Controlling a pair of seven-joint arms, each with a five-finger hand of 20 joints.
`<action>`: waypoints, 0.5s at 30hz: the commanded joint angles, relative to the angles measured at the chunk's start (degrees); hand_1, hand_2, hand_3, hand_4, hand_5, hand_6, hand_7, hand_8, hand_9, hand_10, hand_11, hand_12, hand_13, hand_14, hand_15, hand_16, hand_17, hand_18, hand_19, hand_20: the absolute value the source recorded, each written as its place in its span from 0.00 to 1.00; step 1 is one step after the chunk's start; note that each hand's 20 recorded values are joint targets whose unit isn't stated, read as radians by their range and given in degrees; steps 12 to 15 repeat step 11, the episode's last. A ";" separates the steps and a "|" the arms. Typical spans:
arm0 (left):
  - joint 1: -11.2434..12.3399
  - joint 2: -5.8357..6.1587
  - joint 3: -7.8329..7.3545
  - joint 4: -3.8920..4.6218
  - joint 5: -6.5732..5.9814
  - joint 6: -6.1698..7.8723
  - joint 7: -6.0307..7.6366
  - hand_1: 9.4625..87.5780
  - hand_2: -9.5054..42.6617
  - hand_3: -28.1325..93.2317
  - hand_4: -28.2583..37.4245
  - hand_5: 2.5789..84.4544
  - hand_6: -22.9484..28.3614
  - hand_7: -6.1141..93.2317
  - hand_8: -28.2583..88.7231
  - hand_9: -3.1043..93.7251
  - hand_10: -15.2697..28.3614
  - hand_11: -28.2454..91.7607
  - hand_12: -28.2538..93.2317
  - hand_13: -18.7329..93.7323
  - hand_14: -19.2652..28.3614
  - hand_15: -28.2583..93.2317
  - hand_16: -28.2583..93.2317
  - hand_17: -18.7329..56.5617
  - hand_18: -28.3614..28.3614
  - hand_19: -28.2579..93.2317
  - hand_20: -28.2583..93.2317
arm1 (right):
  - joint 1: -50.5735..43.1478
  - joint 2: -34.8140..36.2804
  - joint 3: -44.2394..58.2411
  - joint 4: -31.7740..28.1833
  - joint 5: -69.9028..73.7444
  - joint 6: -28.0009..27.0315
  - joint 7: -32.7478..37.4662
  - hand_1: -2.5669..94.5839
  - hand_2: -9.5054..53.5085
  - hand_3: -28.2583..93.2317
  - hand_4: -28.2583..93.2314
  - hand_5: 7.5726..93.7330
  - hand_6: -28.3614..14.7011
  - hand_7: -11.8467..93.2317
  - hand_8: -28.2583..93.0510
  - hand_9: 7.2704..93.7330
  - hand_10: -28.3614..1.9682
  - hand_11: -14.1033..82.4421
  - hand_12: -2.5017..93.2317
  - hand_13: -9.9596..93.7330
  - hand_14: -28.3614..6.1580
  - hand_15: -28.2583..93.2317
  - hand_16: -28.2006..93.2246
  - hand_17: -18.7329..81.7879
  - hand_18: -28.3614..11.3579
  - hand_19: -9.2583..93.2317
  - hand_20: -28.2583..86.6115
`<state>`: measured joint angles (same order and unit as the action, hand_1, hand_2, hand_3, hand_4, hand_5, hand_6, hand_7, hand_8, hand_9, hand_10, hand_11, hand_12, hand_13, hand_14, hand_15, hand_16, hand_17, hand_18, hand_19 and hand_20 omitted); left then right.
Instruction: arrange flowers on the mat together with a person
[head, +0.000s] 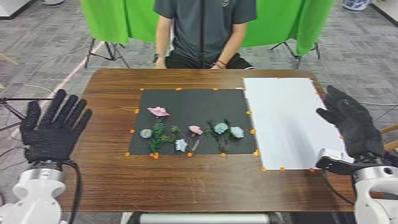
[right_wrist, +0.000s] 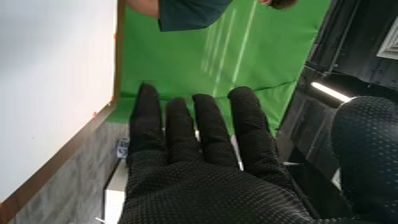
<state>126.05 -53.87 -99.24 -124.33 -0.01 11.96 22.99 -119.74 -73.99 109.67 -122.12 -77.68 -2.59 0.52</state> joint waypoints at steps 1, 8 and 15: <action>-0.25 0.61 -0.34 0.94 -0.54 -1.99 -2.05 0.18 0.45 0.78 0.00 0.45 0.60 0.12 0.16 0.39 0.64 0.35 0.27 0.41 0.65 0.37 0.18 0.26 0.67 0.41 0.32 | -0.26 -0.53 0.17 -0.28 -0.76 -0.37 -0.04 0.11 0.39 0.88 0.00 0.25 0.53 0.21 0.16 0.23 0.45 0.18 0.13 0.37 0.49 0.32 0.32 0.41 0.34 0.43 0.34; -1.37 1.73 0.30 1.58 -1.40 -2.86 -2.46 0.20 0.45 0.79 0.00 0.40 0.57 0.14 0.16 0.38 0.65 0.36 0.27 0.45 0.69 0.40 0.18 0.34 0.74 0.51 0.35 | 0.97 -3.72 1.43 -0.28 -2.75 -3.45 0.53 0.10 0.41 0.86 0.00 0.25 0.50 0.20 0.17 0.35 0.39 0.21 0.17 0.51 0.45 0.40 0.36 0.46 0.23 0.58 0.39; -1.74 1.88 0.38 1.37 -0.37 -1.26 -3.33 0.19 0.44 0.80 0.00 0.38 0.56 0.15 0.16 0.39 0.66 0.37 0.27 0.50 0.74 0.43 0.18 0.38 0.81 0.60 0.35 | 1.53 -5.12 2.01 -0.28 -3.63 -4.82 0.76 0.11 0.41 0.86 0.00 0.29 0.50 0.22 0.17 0.44 0.38 0.28 0.21 0.55 0.44 0.51 0.39 0.47 0.25 0.64 0.39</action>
